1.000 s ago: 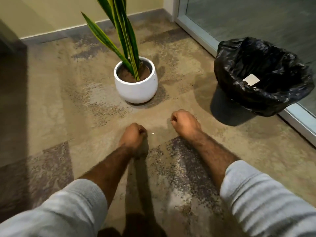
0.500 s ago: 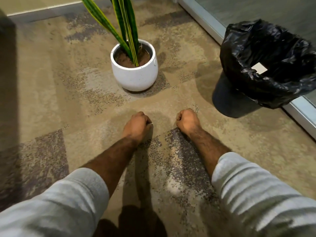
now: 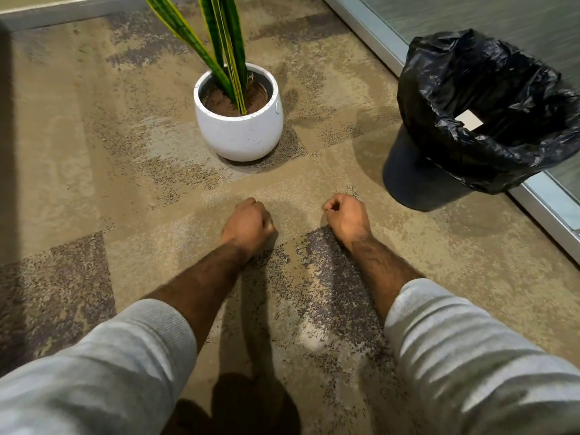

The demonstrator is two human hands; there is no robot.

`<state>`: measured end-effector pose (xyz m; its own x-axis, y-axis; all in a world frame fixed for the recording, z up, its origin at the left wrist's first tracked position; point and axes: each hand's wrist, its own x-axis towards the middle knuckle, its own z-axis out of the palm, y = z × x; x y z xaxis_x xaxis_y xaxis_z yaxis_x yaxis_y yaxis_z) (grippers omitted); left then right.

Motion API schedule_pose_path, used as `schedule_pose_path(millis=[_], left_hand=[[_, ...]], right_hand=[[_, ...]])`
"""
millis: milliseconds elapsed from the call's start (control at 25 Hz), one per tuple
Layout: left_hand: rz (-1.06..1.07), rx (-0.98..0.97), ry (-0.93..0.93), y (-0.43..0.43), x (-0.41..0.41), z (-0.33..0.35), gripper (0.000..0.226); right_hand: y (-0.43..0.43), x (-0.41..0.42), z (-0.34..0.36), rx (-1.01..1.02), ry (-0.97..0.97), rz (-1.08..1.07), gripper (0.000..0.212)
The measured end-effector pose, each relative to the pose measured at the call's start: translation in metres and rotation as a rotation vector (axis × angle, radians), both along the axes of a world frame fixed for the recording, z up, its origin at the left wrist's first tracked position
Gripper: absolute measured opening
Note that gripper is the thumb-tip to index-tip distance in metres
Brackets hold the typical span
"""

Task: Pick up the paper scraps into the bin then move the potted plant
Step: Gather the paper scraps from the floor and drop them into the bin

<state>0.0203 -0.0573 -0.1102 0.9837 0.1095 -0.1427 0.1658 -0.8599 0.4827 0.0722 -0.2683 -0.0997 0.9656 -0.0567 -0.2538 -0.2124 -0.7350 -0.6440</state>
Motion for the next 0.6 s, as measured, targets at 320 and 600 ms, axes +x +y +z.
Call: schedule_pose_path(millis=[320,600], left_hand=[[0.135,-0.319,0.076,0.012,0.001,-0.004,0.013],[0.15,-0.358,0.095,0.014,0.003,0.0,0.013]], right_hand=[[-0.02,0.021,-0.003,-0.21,-0.052,-0.094,0.023],[-0.022,0.036,-0.005,-0.365,0.007,0.117,0.014]])
